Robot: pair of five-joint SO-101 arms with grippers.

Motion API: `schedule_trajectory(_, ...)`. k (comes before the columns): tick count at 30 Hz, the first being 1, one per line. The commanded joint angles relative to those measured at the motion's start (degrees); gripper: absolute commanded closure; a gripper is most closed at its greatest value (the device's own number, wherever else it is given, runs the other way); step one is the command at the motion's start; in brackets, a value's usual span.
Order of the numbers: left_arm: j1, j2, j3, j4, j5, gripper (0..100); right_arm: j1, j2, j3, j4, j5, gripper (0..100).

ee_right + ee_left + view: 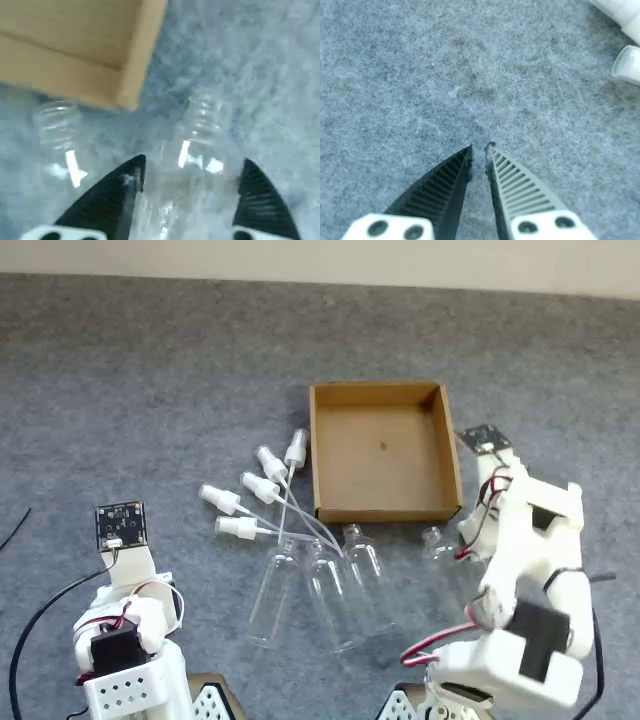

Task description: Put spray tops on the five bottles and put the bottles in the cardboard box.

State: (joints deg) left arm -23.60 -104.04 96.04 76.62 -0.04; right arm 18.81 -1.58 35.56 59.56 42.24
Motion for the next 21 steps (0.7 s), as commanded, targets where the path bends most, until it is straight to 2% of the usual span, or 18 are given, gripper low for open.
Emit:
schedule_trajectory(1,-0.92,0.13,1.10,0.18,-0.44,95,3.38,4.44,-2.95,-3.12,0.62,83.6)
schedule_trajectory(7,-1.19,0.04,1.10,0.09,-0.44,94,13.05,9.71,-11.91,-4.62,0.62,91.5)
schedule_trajectory(10,-2.24,0.04,1.10,-2.11,-0.88,94,16.84,11.47,-17.98,-3.74,2.90,92.6)
schedule_trajectory(12,-4.62,0.04,1.10,-4.92,-6.42,94,17.89,13.14,-21.49,-0.22,4.22,92.6)
schedule_trajectory(17,-9.89,0.04,1.10,-12.66,-30.86,94,17.89,18.24,-29.76,4.97,4.22,92.6)
schedule_trajectory(21,-8.04,0.22,-0.48,-13.10,-32.97,94,16.40,21.41,-33.27,8.13,4.13,92.5)
